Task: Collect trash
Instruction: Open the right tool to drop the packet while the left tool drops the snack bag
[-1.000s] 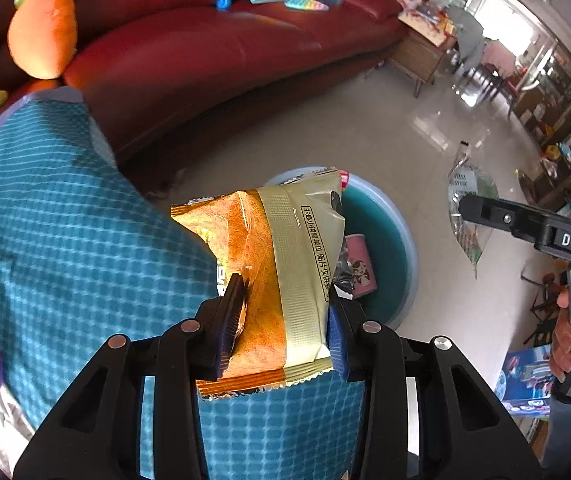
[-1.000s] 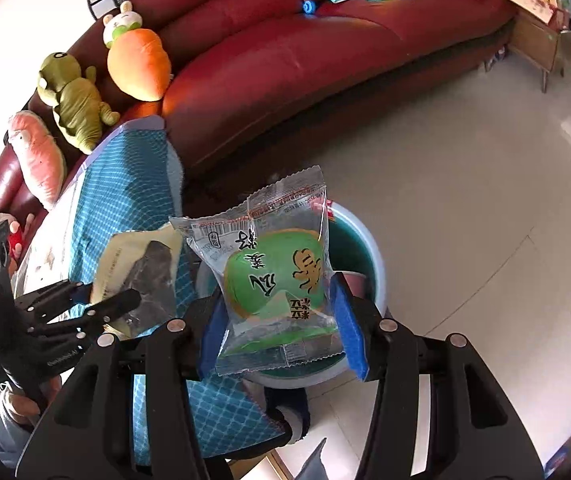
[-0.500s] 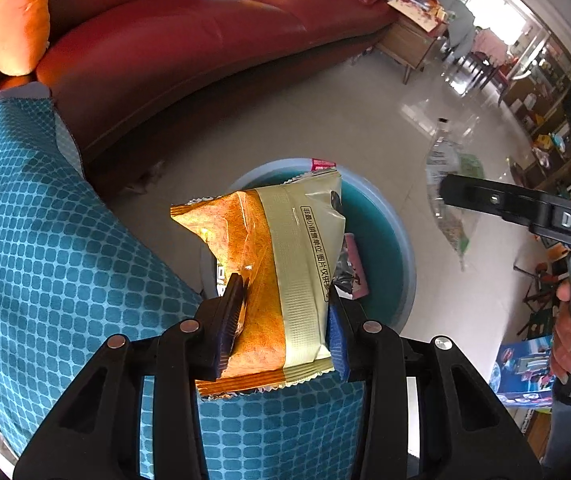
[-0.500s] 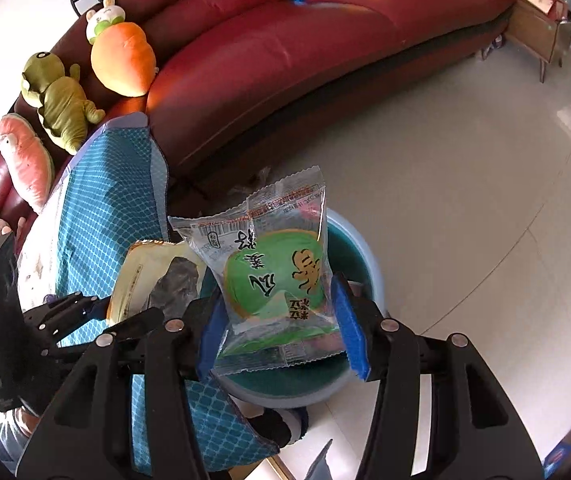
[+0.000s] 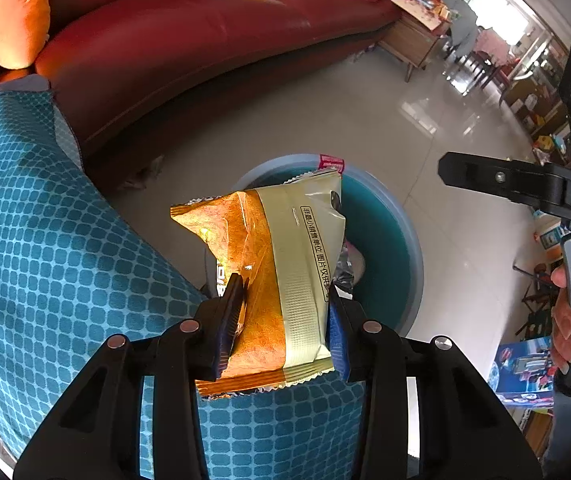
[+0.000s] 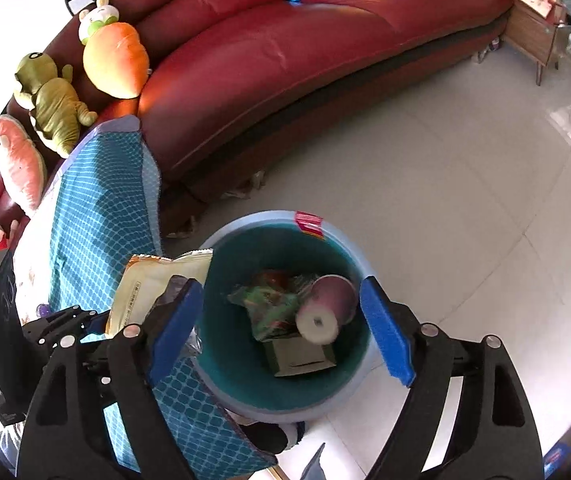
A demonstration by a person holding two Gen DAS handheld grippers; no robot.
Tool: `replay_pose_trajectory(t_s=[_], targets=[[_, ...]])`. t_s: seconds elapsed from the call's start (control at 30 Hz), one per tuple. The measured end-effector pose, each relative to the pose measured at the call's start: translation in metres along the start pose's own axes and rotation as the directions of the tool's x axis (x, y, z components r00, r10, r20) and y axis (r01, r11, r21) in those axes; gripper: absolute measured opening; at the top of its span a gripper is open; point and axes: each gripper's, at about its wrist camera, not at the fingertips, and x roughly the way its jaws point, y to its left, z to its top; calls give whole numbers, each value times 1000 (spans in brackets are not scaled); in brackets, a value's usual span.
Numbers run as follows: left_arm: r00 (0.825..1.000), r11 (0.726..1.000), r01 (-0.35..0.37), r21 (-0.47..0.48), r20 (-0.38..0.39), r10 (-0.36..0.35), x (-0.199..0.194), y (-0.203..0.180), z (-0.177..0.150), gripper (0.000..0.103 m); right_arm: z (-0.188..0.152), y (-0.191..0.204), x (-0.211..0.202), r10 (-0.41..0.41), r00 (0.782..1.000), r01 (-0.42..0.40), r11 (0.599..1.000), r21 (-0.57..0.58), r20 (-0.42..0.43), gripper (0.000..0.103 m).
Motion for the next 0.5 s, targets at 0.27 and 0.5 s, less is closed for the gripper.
replay_pose_trajectory(t_s=[0.27, 0.5], targets=[[999, 999, -38, 12, 39, 37, -9, -16, 1, 93, -1, -9, -18, -23, 999, 23, 1000, 17, 26, 81], [998, 999, -39, -11, 50, 39, -28, -11, -10, 95, -4, -1, -23, -29, 999, 29, 1000, 0, 16, 82]])
